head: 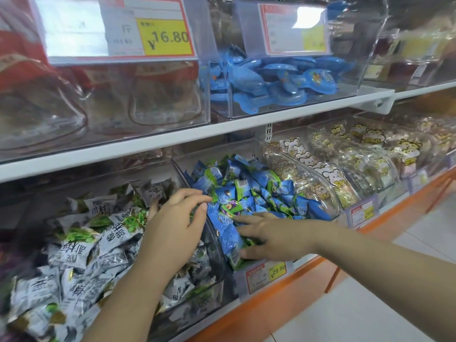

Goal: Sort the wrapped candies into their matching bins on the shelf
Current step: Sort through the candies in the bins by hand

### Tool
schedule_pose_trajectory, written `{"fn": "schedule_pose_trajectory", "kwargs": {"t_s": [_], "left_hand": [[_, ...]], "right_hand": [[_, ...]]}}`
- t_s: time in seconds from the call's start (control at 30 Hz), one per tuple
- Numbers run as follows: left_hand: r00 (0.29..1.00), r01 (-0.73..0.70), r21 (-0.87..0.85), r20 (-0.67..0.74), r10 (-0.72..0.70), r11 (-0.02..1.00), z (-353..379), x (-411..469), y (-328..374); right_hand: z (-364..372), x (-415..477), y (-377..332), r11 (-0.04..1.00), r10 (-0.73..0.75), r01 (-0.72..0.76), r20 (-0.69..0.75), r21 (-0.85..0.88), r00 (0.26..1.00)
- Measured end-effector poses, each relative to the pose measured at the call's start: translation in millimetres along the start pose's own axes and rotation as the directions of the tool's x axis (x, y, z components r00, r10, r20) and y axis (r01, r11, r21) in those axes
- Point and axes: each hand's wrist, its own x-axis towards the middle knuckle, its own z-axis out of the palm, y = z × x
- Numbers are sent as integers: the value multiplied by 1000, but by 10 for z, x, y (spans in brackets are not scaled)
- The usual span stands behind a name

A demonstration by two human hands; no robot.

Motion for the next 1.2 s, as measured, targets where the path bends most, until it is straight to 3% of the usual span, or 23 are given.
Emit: {"fn": "schedule_pose_trajectory", "kwargs": {"t_s": [0.13, 0.3, 0.4, 0.53, 0.83, 0.97, 1.2], "left_hand": [[1000, -2, 10, -5, 2, 1000, -10, -3, 7], [1000, 3, 0, 0, -3, 1000, -10, -8, 9], [1000, 10, -9, 12, -10, 1000, -7, -5, 7], [1000, 13, 3, 20, -13, 1000, -8, -5, 0], [998, -10, 40, 65, 7, 999, -63, -19, 17], [996, -33, 83, 85, 26, 996, -200, -120, 85], [998, -52, 134, -23, 56, 990, -808, -496, -63]], "right_hand": [[-16, -31, -88, 972, -45, 91, -204, 219, 978], [12, 186, -19, 980, -61, 122, -351, 155, 934], [-103, 236, 153, 981, 24, 48, -369, 185, 929], [-245, 272, 390, 977, 170, -85, -474, 196, 864], [-362, 34, 357, 968, 239, -145, -575, 205, 782], [-391, -144, 48, 977, 184, -94, -534, 190, 825], [-389, -100, -907, 980, -30, 132, -550, 148, 835]]}}
